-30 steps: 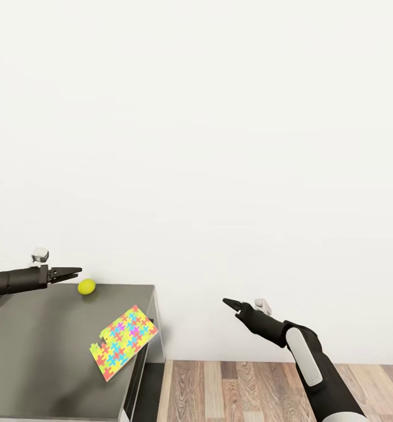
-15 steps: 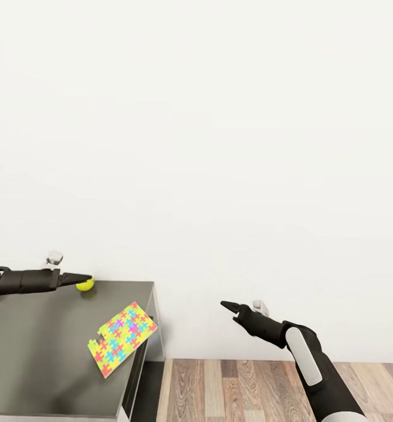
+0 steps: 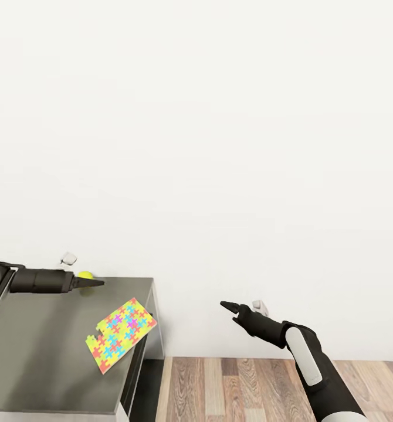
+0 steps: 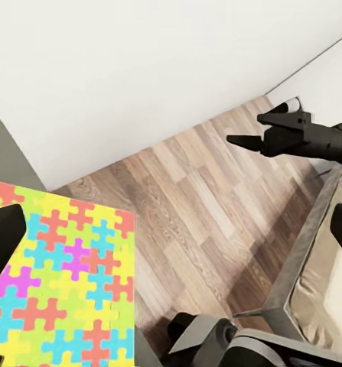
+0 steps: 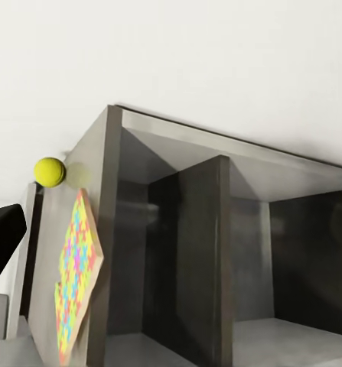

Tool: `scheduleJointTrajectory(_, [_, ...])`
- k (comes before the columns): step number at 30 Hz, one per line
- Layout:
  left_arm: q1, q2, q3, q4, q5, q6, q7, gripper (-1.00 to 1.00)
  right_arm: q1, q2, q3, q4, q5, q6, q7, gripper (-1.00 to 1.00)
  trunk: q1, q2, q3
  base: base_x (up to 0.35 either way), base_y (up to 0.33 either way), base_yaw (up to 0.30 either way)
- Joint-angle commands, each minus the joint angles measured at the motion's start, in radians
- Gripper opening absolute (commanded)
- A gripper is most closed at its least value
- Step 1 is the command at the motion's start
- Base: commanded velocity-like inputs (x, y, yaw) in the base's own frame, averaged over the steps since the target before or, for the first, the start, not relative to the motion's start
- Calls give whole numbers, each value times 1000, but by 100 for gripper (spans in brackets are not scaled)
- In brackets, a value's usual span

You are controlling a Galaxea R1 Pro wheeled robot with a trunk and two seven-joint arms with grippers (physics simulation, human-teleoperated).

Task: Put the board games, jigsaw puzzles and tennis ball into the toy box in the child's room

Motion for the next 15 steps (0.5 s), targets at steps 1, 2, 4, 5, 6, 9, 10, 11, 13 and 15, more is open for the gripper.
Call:
scheduleJointTrajectory(1, [7,-1,0,-18,0,17,-7,100,-1,1,-3,0,2,6,4,100,4,-8,-4,0,0,0])
scheduleJointTrajectory(2, [14,-2,-1,-35,9,23,-7,100,-1,1,-3,-1,2,6,5,100,8,-15,-7,0,0,0])
scheduleJointTrajectory(4, [38,-4,-2,-90,47,36,-7,100,-1,1,-3,-1,2,6,6,100,15,-29,-14,0,0,0])
scheduleJointTrajectory(5, [47,-4,-3,-108,63,39,-7,100,-1,2,-3,-1,2,6,7,100,19,-36,-17,0,0,0])
scheduleJointTrajectory(6, [56,-4,-3,-127,81,41,-7,100,-1,3,-3,-1,2,6,8,100,23,-43,-20,0,0,0])
scheduleJointTrajectory(9, [87,-5,-4,-181,134,48,-7,100,-1,8,-2,-1,2,5,16,100,35,-64,-29,0,0,0])
scheduleJointTrajectory(10, [106,-5,-5,-215,165,54,-7,100,-1,12,-2,0,2,5,23,100,38,-71,-32,0,0,0])
scheduleJointTrajectory(11, [114,-5,-5,-231,178,57,-7,100,-1,13,-2,0,2,5,27,100,42,-78,-36,0,0,0])
scheduleJointTrajectory(13, [128,-5,-6,-257,197,63,-7,100,-1,17,-2,0,3,4,36,100,50,-92,-42,0,0,0])
scheduleJointTrajectory(15, [139,-5,-6,-277,209,68,-7,100,-1,20,-2,0,3,4,42,100,58,-106,-48,0,0,0])
